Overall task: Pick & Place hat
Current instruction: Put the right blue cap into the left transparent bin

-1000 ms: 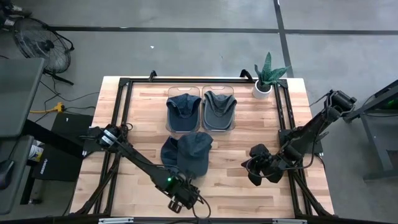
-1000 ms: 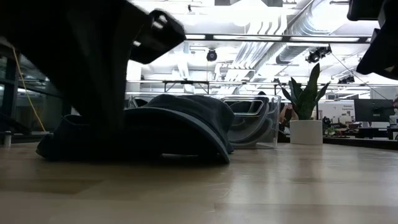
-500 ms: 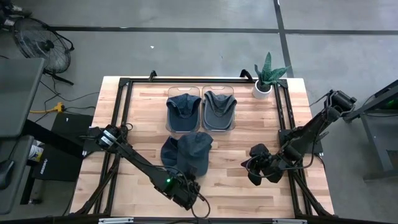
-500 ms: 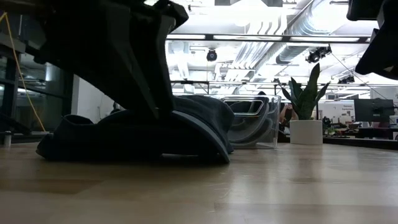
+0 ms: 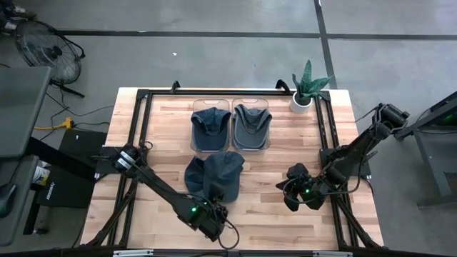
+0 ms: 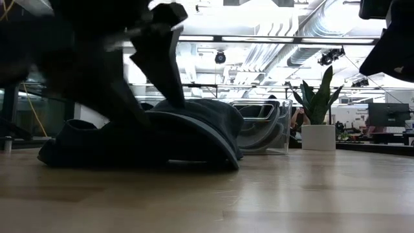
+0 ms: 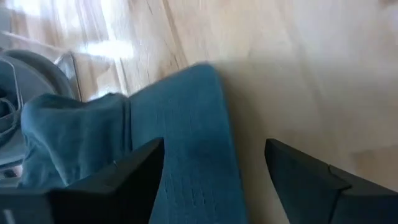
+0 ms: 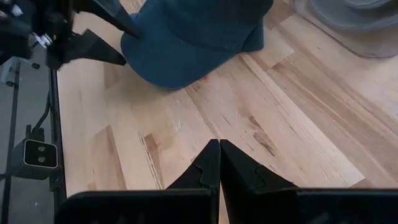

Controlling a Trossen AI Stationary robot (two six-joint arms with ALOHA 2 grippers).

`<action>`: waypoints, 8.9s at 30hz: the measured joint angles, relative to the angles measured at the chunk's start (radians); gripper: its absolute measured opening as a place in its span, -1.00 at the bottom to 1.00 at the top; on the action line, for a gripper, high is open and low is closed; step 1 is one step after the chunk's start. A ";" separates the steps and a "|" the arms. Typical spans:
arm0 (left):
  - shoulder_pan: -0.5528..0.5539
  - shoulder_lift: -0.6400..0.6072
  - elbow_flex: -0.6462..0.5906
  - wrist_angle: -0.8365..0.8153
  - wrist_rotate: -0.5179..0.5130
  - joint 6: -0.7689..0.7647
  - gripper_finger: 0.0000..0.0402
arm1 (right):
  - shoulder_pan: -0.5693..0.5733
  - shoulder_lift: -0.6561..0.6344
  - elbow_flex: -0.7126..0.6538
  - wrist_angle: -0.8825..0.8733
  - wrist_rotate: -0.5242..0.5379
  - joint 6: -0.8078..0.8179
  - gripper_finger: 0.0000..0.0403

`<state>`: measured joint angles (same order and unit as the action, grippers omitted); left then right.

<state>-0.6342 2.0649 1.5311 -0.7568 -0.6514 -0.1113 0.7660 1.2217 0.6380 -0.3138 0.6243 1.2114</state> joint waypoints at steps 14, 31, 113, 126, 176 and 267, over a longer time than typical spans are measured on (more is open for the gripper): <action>0.000 0.073 0.000 -0.032 -0.238 0.002 0.31 | 0.000 0.000 0.000 -0.003 0.002 -0.004 -1.00; -0.001 0.070 0.234 -0.277 -0.280 0.028 -0.94 | -0.032 0.001 0.000 -0.021 0.017 -0.007 -1.00; 0.258 -0.160 0.533 -0.813 -0.902 -2.018 -0.99 | -0.031 0.001 0.001 -0.159 -0.202 -0.068 -1.00; 0.256 -0.169 0.263 -0.402 -0.912 -2.073 -0.99 | -0.031 0.000 0.001 -0.198 -0.243 -0.087 -1.00; 0.491 -0.236 -0.307 0.791 -0.920 -1.987 -0.99 | -0.577 -0.378 0.001 0.251 0.040 0.159 -0.14; 0.497 -0.453 -0.308 0.801 -0.400 -1.178 0.04 | -1.218 0.142 0.009 0.835 -0.836 0.013 -0.98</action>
<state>-0.1376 1.6119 1.2228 0.0443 -1.0517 -1.2892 -0.4520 1.3640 0.6475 0.5214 -0.2117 1.2239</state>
